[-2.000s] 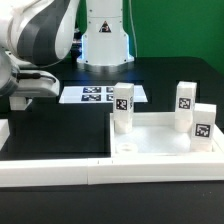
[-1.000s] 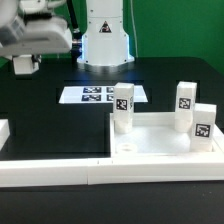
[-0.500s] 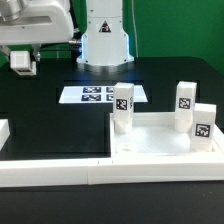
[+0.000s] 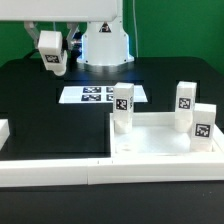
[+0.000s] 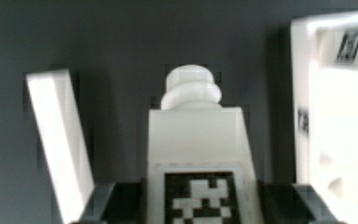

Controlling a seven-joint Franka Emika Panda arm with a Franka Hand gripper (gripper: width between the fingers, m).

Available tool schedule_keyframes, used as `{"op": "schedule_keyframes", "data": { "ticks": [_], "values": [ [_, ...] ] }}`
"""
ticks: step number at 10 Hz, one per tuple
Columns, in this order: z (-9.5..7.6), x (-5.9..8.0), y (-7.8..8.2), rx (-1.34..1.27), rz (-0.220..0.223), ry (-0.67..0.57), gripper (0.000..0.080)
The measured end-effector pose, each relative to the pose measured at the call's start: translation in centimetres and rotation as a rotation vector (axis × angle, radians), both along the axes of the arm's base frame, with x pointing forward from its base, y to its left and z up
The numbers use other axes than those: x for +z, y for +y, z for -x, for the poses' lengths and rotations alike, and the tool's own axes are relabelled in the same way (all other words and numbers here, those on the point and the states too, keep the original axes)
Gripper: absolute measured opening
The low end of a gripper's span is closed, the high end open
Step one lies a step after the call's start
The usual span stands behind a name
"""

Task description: Assemble square table

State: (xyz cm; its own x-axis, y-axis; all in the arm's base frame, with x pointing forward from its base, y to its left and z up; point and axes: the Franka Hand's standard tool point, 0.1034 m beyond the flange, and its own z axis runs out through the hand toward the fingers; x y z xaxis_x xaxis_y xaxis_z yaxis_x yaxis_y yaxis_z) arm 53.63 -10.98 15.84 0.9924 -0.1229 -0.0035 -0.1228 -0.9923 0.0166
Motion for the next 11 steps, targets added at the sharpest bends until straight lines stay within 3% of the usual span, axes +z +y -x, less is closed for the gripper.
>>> {"op": "schedule_keyframes", "data": {
  "ticks": [3,4,7,8,9,11],
  "values": [
    [-0.3,-0.3,-0.3,0.003,0.048,-0.147,0.0287],
    [-1.5,-0.2,1.0,-0.043,0.06,-0.225,0.0287],
    [-6.7,0.6,8.4,-0.156,0.051,-0.431,0.0287],
    [-7.4,0.7,9.1,-0.141,0.062,-0.496,0.0287],
    [-7.2,0.7,8.4,-0.136,0.086,-0.57,0.0287],
    [-6.9,0.3,8.5,-0.132,0.091,-0.571,0.0287]
  ]
}}
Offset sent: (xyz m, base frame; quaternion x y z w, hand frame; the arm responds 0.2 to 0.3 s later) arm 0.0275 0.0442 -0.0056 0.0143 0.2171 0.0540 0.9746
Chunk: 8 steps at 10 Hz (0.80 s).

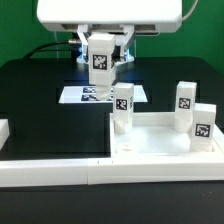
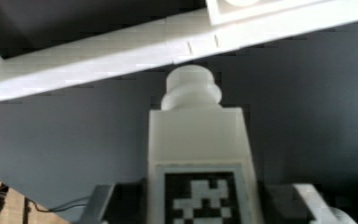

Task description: Assemble square table

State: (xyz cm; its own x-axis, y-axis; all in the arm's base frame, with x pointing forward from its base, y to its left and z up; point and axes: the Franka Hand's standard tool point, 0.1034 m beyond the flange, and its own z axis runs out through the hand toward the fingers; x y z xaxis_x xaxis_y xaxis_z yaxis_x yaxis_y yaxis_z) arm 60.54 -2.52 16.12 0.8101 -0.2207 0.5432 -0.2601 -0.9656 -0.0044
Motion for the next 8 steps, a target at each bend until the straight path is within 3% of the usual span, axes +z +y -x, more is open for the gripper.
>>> {"op": "schedule_keyframes", "data": {
  "ticks": [3,5,8],
  "values": [
    [0.1,-0.2,0.0,0.001,0.004,-0.005,0.0287],
    [0.6,-3.7,1.5,0.0,0.025,-0.028,0.0287],
    [-0.2,-6.5,3.7,0.021,0.03,-0.016,0.0287]
  ]
}}
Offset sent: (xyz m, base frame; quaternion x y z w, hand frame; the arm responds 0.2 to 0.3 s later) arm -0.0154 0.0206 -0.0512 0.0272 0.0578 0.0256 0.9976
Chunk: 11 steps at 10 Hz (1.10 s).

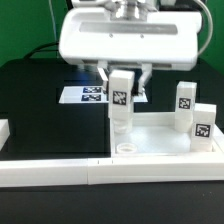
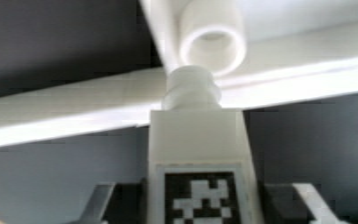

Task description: Assemble square table

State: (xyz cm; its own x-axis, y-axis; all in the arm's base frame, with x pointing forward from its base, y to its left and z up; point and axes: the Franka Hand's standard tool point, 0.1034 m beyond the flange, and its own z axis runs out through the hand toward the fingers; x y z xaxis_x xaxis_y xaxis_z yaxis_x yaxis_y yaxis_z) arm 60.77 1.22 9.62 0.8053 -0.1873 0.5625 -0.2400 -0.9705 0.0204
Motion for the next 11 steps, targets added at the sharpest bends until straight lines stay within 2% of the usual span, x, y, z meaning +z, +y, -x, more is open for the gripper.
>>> {"op": "schedule_keyframes", "data": {
  "ticks": [9,11],
  "values": [
    [-0.2,-2.0,-0.1,0.007,0.022,0.019,0.0287],
    [-0.2,-2.1,-0.2,0.008,0.023,0.02,0.0288]
  ]
}}
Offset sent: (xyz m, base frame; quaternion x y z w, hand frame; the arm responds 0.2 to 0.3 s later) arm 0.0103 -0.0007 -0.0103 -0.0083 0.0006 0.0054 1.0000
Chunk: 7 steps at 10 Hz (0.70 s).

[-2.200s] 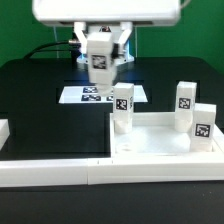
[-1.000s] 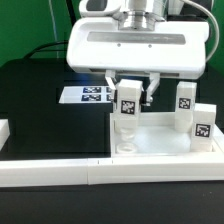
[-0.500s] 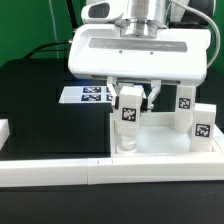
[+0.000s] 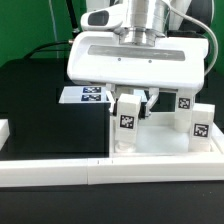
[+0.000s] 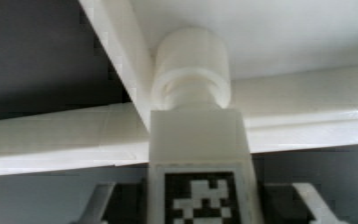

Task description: Assemble square table

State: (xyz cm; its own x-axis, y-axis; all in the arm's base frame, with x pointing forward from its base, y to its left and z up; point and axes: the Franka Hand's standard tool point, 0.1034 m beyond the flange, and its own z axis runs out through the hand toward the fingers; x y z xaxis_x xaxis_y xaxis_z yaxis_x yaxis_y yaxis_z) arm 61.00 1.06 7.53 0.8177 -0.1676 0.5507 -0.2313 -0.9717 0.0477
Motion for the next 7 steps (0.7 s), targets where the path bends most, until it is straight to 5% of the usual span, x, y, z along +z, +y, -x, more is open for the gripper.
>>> {"op": "schedule_keyframes", "data": {
  "ticks": [2,3,7],
  "values": [
    [0.0,0.0,0.0,0.0,0.0,0.0,0.0359],
    [0.0,0.0,0.0,0.0,0.0,0.0,0.0542],
    [0.0,0.0,0.0,0.001,0.0,0.0,0.0644]
  ]
}}
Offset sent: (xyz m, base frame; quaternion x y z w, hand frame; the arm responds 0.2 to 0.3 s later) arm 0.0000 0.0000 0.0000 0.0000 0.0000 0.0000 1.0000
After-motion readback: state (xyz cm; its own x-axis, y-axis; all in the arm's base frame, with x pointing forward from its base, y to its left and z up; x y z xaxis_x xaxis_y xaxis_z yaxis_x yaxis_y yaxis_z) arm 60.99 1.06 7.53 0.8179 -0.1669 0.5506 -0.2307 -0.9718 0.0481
